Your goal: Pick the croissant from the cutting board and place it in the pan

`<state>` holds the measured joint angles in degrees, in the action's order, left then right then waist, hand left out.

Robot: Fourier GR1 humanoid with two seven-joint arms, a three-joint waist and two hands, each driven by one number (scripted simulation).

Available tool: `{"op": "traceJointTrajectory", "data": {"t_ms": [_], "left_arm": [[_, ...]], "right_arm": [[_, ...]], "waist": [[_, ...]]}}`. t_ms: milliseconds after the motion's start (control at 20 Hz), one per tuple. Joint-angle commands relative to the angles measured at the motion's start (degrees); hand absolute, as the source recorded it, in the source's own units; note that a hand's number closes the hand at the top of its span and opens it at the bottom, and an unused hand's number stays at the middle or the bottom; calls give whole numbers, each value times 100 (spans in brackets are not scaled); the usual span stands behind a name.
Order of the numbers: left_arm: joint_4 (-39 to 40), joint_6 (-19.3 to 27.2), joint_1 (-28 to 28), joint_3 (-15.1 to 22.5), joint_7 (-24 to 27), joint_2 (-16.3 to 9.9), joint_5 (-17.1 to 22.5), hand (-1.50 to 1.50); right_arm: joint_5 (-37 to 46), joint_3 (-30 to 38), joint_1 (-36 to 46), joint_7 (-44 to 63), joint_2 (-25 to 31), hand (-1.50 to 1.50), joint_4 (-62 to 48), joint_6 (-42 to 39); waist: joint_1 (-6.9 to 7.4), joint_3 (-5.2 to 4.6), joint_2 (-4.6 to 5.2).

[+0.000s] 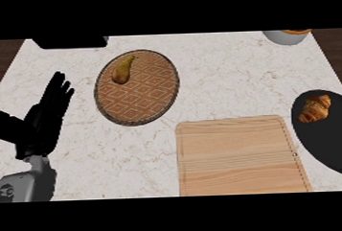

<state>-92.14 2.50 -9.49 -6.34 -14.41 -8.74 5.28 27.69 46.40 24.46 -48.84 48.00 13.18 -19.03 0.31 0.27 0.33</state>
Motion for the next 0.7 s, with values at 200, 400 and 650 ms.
{"op": "traceJointTrajectory", "data": {"t_ms": [200, 400, 650], "left_arm": [[-59, -11, 143, -129, -18, -42, 87, 0], [-231, -58, 225, -126, 24, -45, 130, 0], [-41, -15, 30, -100, 146, -29, 30, 0]], "right_arm": [[-432, 183, -916, -1019, 597, -150, -207, -2034], [-575, 203, -1224, -1115, 731, -150, -114, -2126], [-697, 118, -1220, -1006, 761, -150, 74, -2002]], "waist": [[-94, 18, -27], [-87, 24, -49], [-60, 18, -23]]}}
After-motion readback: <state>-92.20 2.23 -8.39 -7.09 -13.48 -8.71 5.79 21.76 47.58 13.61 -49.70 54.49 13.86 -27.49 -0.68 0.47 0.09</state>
